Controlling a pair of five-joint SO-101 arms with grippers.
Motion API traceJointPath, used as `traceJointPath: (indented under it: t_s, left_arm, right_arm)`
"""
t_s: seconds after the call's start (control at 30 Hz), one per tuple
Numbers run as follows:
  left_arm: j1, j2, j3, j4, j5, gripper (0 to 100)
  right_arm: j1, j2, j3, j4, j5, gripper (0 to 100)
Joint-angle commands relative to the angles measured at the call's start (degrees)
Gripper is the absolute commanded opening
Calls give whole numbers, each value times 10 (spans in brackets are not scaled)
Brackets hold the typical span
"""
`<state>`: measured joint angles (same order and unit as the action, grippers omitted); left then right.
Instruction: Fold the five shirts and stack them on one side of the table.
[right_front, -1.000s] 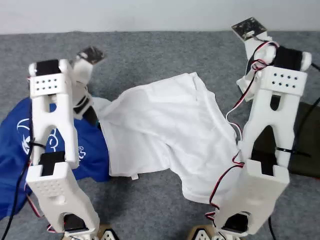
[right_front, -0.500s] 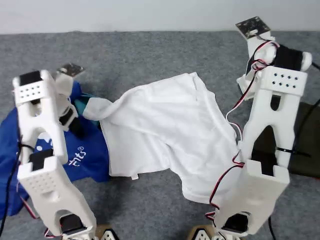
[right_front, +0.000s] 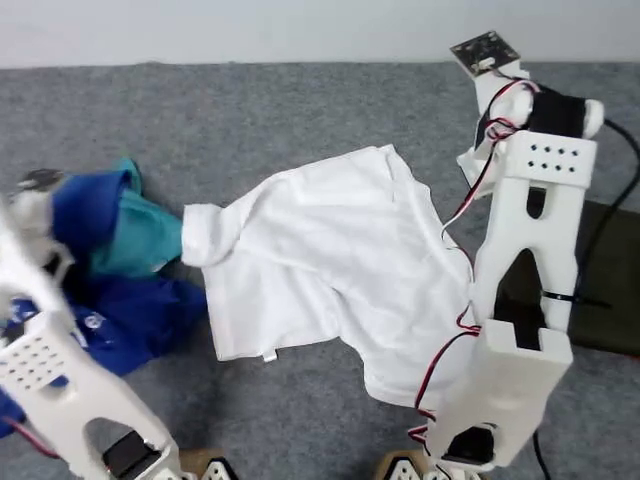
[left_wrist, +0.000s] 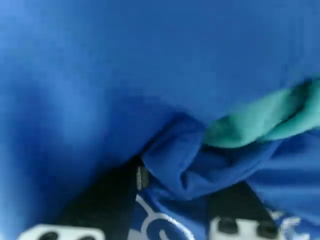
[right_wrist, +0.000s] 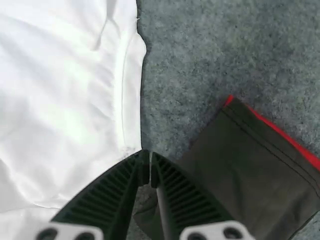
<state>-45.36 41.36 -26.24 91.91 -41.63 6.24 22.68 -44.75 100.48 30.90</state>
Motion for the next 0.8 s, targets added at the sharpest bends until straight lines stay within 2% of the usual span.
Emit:
traceJointPath:
  t_s: [0.0, 0.03, 0.13, 0.27, 0.57, 0.77]
  left_arm:
    - [-48, -5, -107, 69, -24, 173]
    - [-49, -6, -134, 91, -23, 172]
    - [-50, -33, -170, 88, 0, 172]
    - [-21, -137, -124, 88, 0, 173]
    - [93, -452, 144, 87, 1, 173]
    - [257, -563, 376, 63, 2, 173]
  right_arm:
    - [-6, -39, -13, 24, -4, 11]
    - [-6, -39, -13, 25, -4, 11]
    - [-6, -41, -6, 25, -4, 12]
    - [-8, -78, 78, 26, -4, 13]
    - [-47, -218, 336, 24, 4, 45]
    - [-44, -262, 461, 22, 50, 52]
